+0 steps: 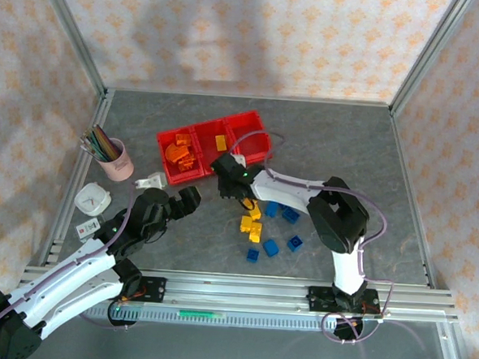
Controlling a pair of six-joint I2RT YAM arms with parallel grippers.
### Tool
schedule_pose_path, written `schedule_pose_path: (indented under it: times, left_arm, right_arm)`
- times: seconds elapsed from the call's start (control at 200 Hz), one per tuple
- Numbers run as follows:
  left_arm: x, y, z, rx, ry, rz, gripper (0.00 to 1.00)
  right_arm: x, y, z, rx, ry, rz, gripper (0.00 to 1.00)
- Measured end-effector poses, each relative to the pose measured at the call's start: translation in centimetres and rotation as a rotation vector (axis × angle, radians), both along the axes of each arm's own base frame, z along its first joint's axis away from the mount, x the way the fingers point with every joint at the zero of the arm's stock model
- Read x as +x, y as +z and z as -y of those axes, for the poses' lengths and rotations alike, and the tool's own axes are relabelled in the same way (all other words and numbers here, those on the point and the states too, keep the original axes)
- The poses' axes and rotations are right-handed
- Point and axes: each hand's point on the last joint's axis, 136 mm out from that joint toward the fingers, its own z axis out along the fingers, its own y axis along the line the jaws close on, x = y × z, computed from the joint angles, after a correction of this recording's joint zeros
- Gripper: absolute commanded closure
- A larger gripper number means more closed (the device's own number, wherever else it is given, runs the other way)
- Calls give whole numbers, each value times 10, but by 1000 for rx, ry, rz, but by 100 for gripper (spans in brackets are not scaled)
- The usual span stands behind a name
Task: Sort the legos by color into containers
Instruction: Place the lego in the container.
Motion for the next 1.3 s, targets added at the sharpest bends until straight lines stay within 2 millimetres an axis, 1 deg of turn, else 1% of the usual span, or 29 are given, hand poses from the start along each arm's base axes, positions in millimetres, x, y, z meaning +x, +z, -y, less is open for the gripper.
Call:
schedule_pose_path:
  times: [0.065,0.225,0.305,0.375,0.435,0.501,0.546,0.671,0.726,0.776,0.966,1.041,1.151,1.296]
  left_arm:
    - [1,2,-1,8,7,-3,1]
    - [7,13,-1,27,21,3,1]
    - [12,19,-1,43,30,12,1]
    - [16,22,-1,53,36,13,1]
    - [20,25,-1,61,46,16,1]
    - [22,27,-1,72,51,16,1]
    - [24,27,-1,78,55,14,1]
    - [26,24,-4,93,69,7,1]
    - [27,23,-4,96,73,4,1]
    - [28,23,-5,98,77,2,1]
    - [30,25,-4,104,71,7,1]
    - [31,26,-3,109,66,9,1]
    - [31,22,-1,117,53,-1,1]
    - [30,18,5,118,15,-16,1]
  right_arm:
    - [13,16,-1,31,-9,25,75]
    - [54,54,-2,100,-32,101,75]
    - [79,73,-9,130,-36,153,75]
    - [98,84,-18,143,-31,192,75]
    - [112,86,-29,146,-22,217,75]
    - [124,82,-40,143,-8,229,75]
    - [131,75,-48,138,1,232,74]
    - [144,51,-60,108,27,220,64]
    - [148,45,-65,99,38,214,57]
    - [149,41,-67,92,47,209,55]
    - [146,49,-65,83,69,212,44]
    - [138,54,-57,74,75,203,41]
    - [121,68,-41,70,73,195,36]
    - [97,96,-17,88,63,203,31]
